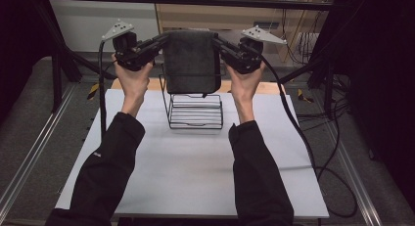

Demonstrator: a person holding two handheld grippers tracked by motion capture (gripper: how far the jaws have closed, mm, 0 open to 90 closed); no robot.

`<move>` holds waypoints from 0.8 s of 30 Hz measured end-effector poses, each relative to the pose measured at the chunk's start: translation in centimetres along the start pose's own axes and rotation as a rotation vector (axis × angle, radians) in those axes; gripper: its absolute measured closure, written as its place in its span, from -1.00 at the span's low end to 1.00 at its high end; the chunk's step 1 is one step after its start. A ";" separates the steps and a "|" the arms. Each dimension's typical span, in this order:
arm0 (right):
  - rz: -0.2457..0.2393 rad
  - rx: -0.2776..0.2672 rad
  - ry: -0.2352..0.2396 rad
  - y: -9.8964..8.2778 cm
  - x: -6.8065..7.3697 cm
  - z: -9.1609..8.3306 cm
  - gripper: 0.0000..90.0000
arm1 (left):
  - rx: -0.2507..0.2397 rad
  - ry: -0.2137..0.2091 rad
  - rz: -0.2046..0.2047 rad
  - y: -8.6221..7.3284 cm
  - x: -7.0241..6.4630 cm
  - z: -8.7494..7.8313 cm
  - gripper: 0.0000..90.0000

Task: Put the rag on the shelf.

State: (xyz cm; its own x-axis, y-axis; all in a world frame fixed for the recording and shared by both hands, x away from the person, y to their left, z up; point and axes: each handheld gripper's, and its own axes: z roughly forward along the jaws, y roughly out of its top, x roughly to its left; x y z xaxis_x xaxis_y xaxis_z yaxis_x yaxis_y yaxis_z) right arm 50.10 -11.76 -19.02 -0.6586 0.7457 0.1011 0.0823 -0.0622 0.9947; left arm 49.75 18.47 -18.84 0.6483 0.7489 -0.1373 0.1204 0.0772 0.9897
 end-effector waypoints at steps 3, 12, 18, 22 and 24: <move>-0.002 0.008 0.005 -0.6 -0.1 0.0 0.80 | 0.008 -0.008 -0.003 -0.6 0.0 -0.3 0.79; -0.019 0.033 0.025 -1.3 0.2 -0.7 0.80 | 0.035 -0.029 0.007 -1.5 -0.2 -1.3 0.79; -0.048 0.057 0.037 -1.4 0.8 -1.3 0.80 | 0.053 -0.040 0.011 -2.1 -0.4 -2.0 0.79; -0.047 0.068 0.048 -1.7 1.0 -1.8 0.80 | 0.071 -0.054 0.020 -2.3 -0.6 -2.4 0.78; -0.046 0.073 0.052 -1.9 1.0 -2.0 0.80 | 0.084 -0.052 0.033 -2.4 -0.8 -2.4 0.78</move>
State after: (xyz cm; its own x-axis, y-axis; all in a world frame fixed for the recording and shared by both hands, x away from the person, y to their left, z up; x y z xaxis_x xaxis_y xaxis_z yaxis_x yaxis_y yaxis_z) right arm 47.86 -12.23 -20.74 -0.7010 0.7108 0.0578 0.1037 0.0214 0.9944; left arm 47.11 19.30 -20.96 0.6905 0.7150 -0.1090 0.1598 -0.0038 0.9871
